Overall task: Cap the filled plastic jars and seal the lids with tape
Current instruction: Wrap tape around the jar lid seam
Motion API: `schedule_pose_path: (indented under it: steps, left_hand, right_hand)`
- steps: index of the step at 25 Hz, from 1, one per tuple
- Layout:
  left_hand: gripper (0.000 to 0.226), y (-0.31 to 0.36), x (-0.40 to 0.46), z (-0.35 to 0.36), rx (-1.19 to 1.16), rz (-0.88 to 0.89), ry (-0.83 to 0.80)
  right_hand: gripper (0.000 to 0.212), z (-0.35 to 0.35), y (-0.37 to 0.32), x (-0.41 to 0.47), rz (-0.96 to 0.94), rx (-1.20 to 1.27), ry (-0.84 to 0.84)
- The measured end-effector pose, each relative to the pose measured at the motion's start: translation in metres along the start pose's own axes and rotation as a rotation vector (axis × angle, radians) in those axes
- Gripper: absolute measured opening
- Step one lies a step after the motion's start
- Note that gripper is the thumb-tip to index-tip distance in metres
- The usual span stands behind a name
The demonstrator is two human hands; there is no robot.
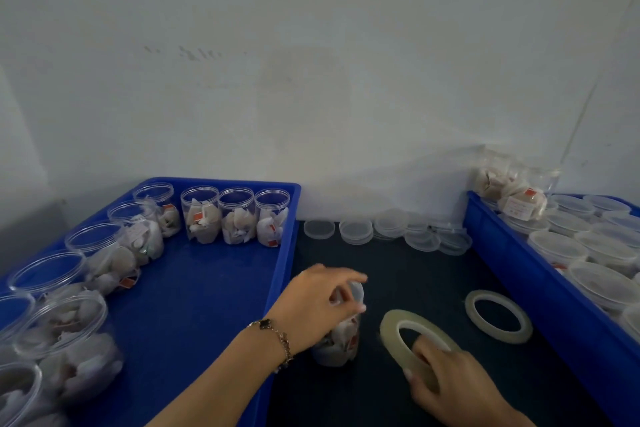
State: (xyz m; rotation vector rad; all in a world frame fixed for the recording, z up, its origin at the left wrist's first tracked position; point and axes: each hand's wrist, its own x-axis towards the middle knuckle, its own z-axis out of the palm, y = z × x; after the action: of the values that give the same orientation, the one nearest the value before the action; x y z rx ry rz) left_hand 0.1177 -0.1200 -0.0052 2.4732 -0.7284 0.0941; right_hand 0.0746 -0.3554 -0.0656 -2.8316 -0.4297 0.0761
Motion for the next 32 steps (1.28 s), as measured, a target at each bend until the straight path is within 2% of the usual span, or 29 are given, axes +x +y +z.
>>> schedule_pose_path:
  steps: [2,5,11,14,15,19,22,25,28,32]
  left_hand:
    - [0.041,0.011,-0.005,0.0,-0.036,0.049,-0.087]
    - [0.042,0.017,-0.009,0.009,0.027,0.102,-0.188]
    - [0.014,0.019,-0.01,0.021,-0.006,0.054,0.0]
    - [0.015,0.019,-0.011,0.016,0.079,0.021,0.008]
    - [0.016,0.018,-0.011,0.013,0.127,0.009,-0.01]
    - [0.016,0.014,-0.008,0.002,0.3,0.036,-0.062]
    - [0.017,0.014,-0.01,0.001,0.319,0.064,-0.061]
    - [0.017,0.012,-0.009,-0.006,0.324,0.058,-0.04]
    - [0.019,0.005,-0.008,-0.019,0.324,-0.03,-0.051]
    - [0.019,0.001,-0.009,-0.026,0.368,-0.102,-0.101]
  right_hand:
    - [0.016,-0.011,-0.009,-0.005,-0.026,0.021,0.005]
    - [0.014,-0.018,-0.022,-0.009,-0.078,0.033,0.047]
    - [0.017,-0.018,-0.027,-0.007,-0.011,0.119,0.085]
    - [0.017,-0.012,-0.029,-0.004,0.045,0.129,0.091]
    - [0.021,-0.009,-0.031,-0.003,0.055,0.139,0.095]
    - [0.077,0.005,-0.034,0.004,0.04,0.173,0.027]
    - [0.085,0.007,-0.025,0.01,0.102,0.173,0.028]
    - [0.11,0.001,-0.014,0.014,0.134,0.172,-0.031]
    - [0.104,-0.004,-0.004,0.016,0.148,0.217,-0.035]
    - [0.105,-0.006,-0.01,0.023,0.138,0.092,0.086]
